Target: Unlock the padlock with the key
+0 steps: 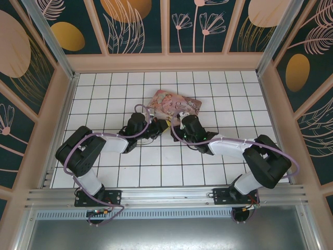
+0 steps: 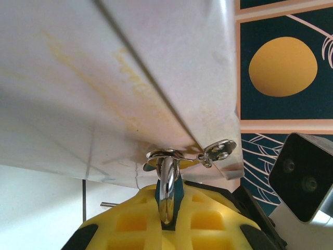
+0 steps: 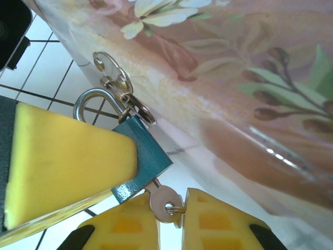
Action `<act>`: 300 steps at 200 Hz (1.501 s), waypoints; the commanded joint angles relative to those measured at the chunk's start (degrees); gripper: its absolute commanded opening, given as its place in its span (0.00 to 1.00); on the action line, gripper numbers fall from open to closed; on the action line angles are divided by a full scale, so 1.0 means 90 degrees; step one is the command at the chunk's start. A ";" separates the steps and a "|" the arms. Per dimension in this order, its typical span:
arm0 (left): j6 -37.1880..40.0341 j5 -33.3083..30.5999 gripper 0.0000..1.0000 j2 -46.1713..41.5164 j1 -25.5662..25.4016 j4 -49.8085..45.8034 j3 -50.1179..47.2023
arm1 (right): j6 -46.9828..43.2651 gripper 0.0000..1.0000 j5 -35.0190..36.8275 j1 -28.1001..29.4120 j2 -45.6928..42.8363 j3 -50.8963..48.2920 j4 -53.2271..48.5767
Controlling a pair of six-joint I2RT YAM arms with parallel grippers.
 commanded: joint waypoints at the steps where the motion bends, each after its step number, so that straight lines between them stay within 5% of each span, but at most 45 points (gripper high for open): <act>1: 0.0030 0.0195 0.00 -0.0015 -0.0030 0.0034 -0.0033 | 0.0362 0.00 -0.0540 -0.0072 -0.0198 -0.0015 0.0856; 35: 0.0058 0.0184 0.00 -0.0014 -0.0032 0.0014 -0.0007 | 0.0666 0.37 -0.0406 -0.0066 -0.0544 -0.0399 0.0873; 67: 0.0065 0.0205 0.00 0.0189 -0.0030 0.0064 -0.0016 | 0.1231 0.51 -0.0253 -0.0056 -0.0967 -0.1070 0.1369; 151: 0.0211 0.0387 0.00 0.0196 -0.0030 0.0082 -0.0216 | 0.1854 0.53 0.0228 -0.0071 -0.0575 -0.1405 0.2026; 300: 0.0610 0.0200 0.55 -0.0770 -0.0030 -0.0714 -0.0292 | 0.2273 0.54 -0.0062 -0.1149 -0.0007 -0.1140 0.2583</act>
